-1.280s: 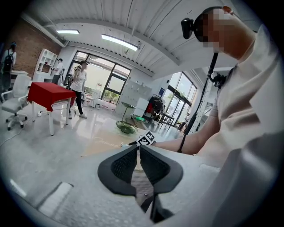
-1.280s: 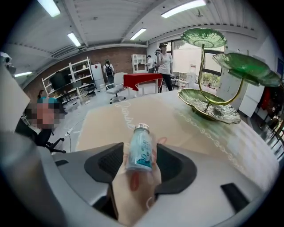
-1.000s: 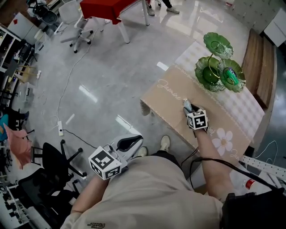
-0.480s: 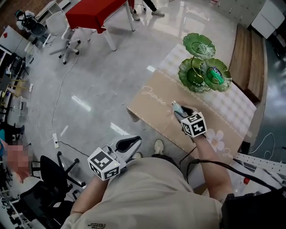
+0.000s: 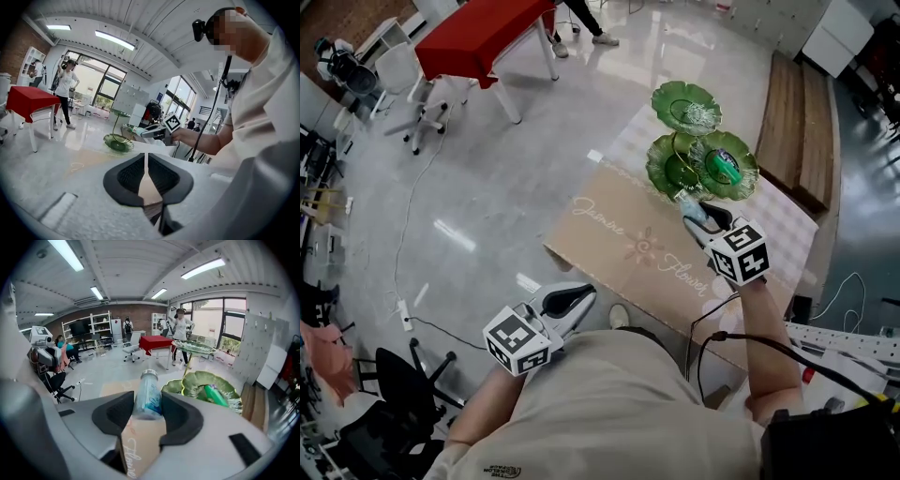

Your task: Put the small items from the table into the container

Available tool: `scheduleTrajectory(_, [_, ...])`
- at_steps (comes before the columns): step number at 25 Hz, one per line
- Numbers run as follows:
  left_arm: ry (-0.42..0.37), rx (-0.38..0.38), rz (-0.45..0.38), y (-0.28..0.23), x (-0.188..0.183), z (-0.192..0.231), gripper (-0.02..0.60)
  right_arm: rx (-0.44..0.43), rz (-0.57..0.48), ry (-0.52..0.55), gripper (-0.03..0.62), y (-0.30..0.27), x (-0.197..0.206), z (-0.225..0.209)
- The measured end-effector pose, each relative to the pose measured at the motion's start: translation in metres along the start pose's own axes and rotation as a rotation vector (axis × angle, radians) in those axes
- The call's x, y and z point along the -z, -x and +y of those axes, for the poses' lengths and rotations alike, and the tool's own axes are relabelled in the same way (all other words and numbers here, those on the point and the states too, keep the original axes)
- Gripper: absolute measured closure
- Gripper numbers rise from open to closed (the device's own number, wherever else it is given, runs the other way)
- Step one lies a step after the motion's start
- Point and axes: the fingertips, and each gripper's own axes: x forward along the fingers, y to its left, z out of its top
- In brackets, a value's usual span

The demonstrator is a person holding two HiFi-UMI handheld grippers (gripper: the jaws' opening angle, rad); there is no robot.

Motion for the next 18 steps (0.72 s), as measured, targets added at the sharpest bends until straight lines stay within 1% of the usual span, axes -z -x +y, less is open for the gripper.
scheduleTrajectory(5, [-0.004, -0.001, 0.000, -0.008, -0.004, 0.003, 0.572, 0.063, 0.013, 0.014, 0.402, 0.007, -0.012, -0.056])
scheduleTrajectory(10, [-0.001, -0.024, -0.001, -0.010, -0.005, 0.005, 0.572, 0.086, 0.071, 0.006, 0.402, -0.009, -0.002, -0.104])
scheduleTrajectory(13, [0.011, -0.048, 0.001, -0.008, -0.003, 0.007, 0.572, 0.081, 0.092, -0.028, 0.402, -0.022, 0.006, -0.120])
scheduleTrajectory(18, [0.027, -0.091, 0.002, -0.002, 0.001, 0.013, 0.572, 0.081, 0.129, -0.041, 0.401, -0.038, 0.015, -0.129])
